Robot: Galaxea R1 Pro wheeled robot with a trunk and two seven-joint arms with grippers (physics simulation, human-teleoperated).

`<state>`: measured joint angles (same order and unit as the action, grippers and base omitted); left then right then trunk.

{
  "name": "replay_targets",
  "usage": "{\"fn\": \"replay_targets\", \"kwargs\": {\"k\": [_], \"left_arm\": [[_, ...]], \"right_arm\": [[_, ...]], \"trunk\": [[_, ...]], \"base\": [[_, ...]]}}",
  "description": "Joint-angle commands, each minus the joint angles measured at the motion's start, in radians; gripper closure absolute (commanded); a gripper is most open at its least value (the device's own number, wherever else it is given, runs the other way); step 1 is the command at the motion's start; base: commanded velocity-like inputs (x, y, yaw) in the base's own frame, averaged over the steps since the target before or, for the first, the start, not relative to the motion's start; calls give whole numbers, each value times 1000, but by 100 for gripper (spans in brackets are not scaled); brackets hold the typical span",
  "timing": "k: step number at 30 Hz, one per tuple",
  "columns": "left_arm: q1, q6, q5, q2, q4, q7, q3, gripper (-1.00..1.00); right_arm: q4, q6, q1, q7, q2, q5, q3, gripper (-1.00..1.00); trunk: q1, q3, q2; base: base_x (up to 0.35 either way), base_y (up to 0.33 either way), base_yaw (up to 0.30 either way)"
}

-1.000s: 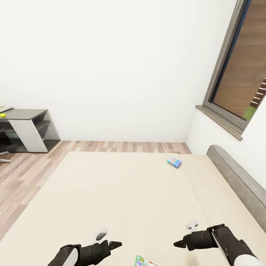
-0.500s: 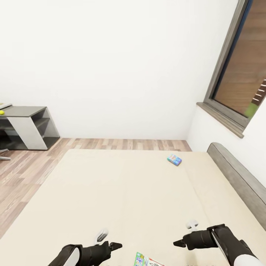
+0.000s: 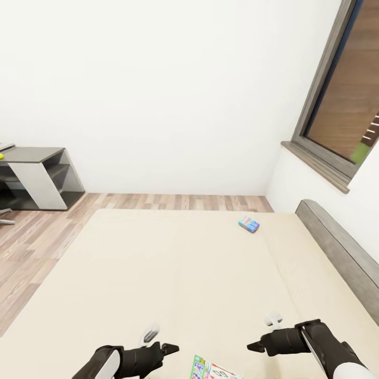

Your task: Put all the toys in the child's room - the three board games (two on the bed and one on the table), the two jigsaw puzzles on the table, and the tennis ball on the table - inside the toy box on the table in the child's room.

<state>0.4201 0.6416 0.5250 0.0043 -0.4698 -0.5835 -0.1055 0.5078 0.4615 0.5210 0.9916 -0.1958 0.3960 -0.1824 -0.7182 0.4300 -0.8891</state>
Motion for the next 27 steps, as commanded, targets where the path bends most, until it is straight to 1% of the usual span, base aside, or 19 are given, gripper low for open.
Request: {"fn": "replay_targets", "kwargs": {"k": [1, 10, 15, 18, 27], "left_arm": [[2, 5, 3, 0, 0, 0, -1, -100], [17, 5, 5, -3, 3, 12, -2, -100], [22, 6, 6, -3, 4, 17, -2, -100], [23, 6, 7, -3, 5, 18, -3, -100], [25, 6, 7, -3, 5, 20, -3, -100]], "right_arm": [[1, 9, 1, 7, 1, 7, -7, -100], [1, 11, 2, 10, 0, 11, -6, -100], [0, 12, 4, 37, 0, 14, -4, -100], [0, 13, 6, 65, -3, 18, -3, -100], [0, 21, 9, 91, -5, 21, -3, -100]], "trunk": [[0, 3, -1], [0, 17, -1], [0, 26, -1], [0, 31, -1], [0, 45, -1]], "base": [[0, 0, 0], [0, 0, 0], [0, 0, 0], [0, 0, 0], [0, 0, 0]]}}
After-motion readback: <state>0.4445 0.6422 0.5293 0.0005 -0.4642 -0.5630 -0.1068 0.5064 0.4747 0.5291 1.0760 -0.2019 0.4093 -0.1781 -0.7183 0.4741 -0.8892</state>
